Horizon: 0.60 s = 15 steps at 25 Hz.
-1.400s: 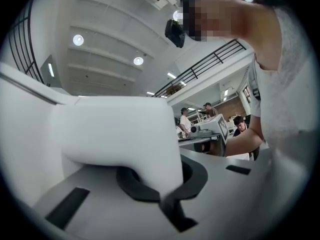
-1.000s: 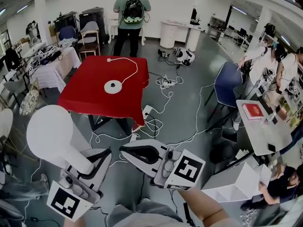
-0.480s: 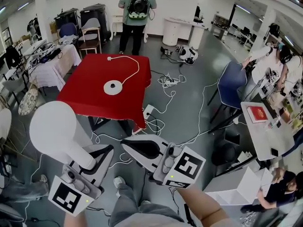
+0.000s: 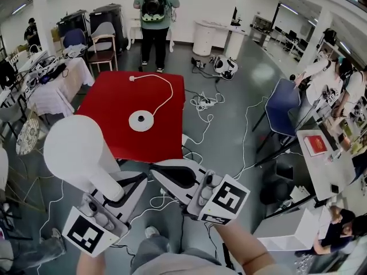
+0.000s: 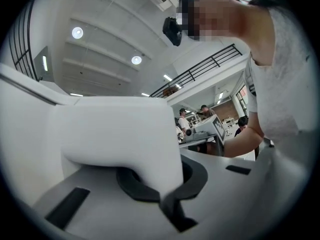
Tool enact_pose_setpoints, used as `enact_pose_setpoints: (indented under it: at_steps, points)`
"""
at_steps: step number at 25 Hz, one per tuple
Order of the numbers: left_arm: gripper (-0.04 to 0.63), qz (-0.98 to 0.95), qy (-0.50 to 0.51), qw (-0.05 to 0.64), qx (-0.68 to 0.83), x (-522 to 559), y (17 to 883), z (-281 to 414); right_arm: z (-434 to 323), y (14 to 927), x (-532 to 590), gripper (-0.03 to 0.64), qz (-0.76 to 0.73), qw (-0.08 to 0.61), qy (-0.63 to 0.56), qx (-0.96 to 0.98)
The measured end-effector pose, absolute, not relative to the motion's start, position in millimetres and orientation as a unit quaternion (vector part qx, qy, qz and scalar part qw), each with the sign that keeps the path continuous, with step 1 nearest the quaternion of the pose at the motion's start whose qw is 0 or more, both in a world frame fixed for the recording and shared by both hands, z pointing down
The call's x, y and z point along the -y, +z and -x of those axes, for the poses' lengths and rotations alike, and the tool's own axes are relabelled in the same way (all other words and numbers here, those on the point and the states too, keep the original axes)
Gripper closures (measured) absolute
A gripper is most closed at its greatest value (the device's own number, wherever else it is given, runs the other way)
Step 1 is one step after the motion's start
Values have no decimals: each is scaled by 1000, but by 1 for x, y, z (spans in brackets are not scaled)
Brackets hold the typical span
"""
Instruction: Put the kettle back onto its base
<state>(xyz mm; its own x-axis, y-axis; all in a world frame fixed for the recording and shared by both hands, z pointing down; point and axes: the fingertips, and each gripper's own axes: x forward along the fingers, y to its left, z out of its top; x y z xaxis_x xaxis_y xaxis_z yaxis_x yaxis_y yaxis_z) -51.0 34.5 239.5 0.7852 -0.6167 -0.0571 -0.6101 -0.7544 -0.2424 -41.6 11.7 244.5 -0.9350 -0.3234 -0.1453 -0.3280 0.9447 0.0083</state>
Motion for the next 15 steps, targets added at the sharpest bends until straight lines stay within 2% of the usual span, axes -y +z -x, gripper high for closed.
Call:
enact_pose_setpoints:
  at_steps: [8, 15]
  points:
    - [589, 951, -23, 128, -282, 26, 244, 94, 89, 246, 50, 611, 195, 67, 16, -978]
    - [589, 957, -3, 108, -271, 74, 254, 102, 91, 259, 94, 609, 209, 54, 8, -976]
